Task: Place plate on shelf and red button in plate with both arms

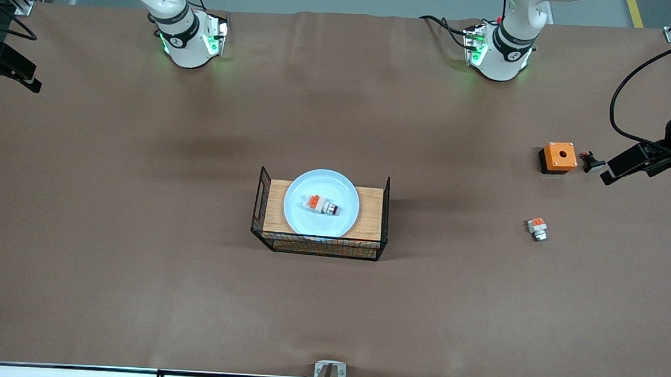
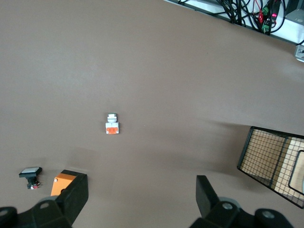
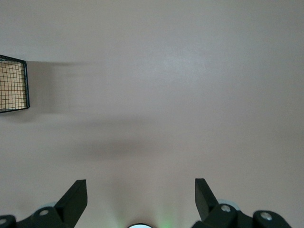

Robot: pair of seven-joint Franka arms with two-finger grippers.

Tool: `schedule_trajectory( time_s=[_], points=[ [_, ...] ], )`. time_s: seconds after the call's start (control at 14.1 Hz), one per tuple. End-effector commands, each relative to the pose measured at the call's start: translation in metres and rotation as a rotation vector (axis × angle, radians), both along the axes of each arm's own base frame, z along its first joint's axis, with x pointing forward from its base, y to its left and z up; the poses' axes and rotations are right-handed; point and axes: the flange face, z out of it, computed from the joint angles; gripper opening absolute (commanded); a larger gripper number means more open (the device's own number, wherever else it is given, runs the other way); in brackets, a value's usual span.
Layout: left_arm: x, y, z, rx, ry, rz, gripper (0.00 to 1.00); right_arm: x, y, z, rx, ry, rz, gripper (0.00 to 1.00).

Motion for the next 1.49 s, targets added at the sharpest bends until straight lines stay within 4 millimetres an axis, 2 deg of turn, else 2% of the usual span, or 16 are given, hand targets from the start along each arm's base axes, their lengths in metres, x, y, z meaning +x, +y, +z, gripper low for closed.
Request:
schedule_trajectory(
  time_s=[0.0,0.21,0.57,0.92,1.42],
  points=[
    [0.002,-0.003,0.005,0.044,-0.018,-0.034,1.00,-0.010,0.002,0.002,0.004,-0.003,-0.002,1.00],
    [-0.002,-0.017,0.012,0.070,-0.029,-0.065,1.00,-0.009,0.002,0.002,0.005,-0.005,-0.004,1.00],
    [-0.010,-0.008,0.019,0.077,-0.015,-0.091,1.00,-0.009,0.002,0.002,0.053,-0.009,-0.007,1.00],
    [-0.014,-0.012,0.026,0.080,-0.027,-0.096,1.00,-0.009,0.001,0.001,0.048,-0.006,0.000,1.00],
    [-0.016,-0.018,0.021,0.088,-0.001,-0.168,1.00,-0.010,-0.001,0.001,0.046,-0.004,0.000,1.00]
  ],
)
